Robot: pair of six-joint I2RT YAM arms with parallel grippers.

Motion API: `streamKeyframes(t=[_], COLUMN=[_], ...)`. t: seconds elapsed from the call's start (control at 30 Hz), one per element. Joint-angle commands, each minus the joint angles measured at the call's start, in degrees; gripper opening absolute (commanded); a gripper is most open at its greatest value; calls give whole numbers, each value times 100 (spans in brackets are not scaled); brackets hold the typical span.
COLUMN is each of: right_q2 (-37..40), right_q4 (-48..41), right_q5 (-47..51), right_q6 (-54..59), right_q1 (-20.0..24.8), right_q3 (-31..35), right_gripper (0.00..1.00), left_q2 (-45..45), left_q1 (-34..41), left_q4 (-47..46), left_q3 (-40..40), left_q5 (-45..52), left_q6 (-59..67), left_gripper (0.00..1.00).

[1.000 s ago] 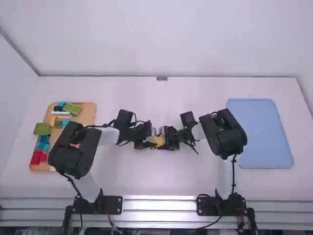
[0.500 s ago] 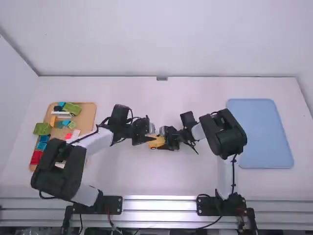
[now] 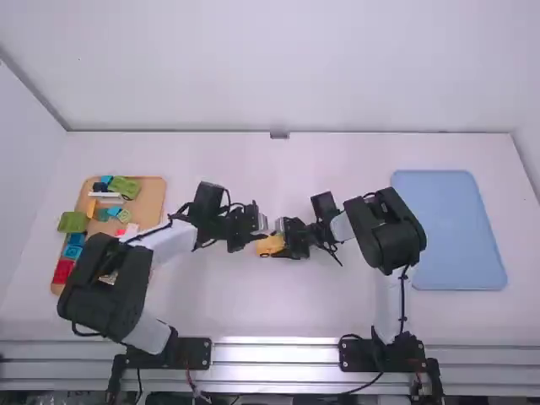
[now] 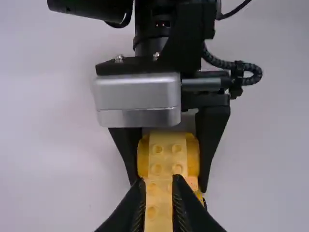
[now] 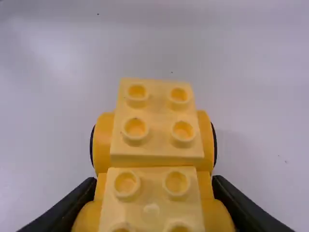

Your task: Assemble lego blocks to make yellow taxi

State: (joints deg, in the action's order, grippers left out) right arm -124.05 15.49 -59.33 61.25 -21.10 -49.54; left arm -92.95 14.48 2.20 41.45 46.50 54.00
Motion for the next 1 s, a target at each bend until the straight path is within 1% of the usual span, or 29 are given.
streamKeyframes(t=[0.0, 0.03, 0.07, 0.13, 0.4, 0.5, 0.67, 0.97], right_q2=[-122, -122, -122, -122, -122, -122, -122, -122], right_q4=[-122, -122, -122, -122, -122, -122, -122, -122], right_q5=[538, 538, 538, 538, 538, 538, 540, 538], right_q6=[-96, -96, -94, -96, -98, -96, -96, -96], right_q1=[-42, -46, -33, -35, -39, -37, -37, -33], right_q3=[74, 74, 74, 74, 74, 74, 74, 74], right_gripper=[55, 55, 55, 55, 55, 55, 55, 55], left_q2=[-129, -146, -164, -192, -424, -553, -706, -951], left_q1=[-13, -13, -13, -13, 0, 11, 11, 11], left_q4=[-7, -2, 9, 20, 66, 175, 153, 39], left_q3=[-37, -37, -37, -37, -37, -39, -52, -63], left_q5=[61, 57, 57, 55, 107, 109, 345, 212], left_q6=[22, 22, 24, 26, 20, -203, -177, -212], left_gripper=[13, 11, 6, 2, 2, 2, 2, 2])
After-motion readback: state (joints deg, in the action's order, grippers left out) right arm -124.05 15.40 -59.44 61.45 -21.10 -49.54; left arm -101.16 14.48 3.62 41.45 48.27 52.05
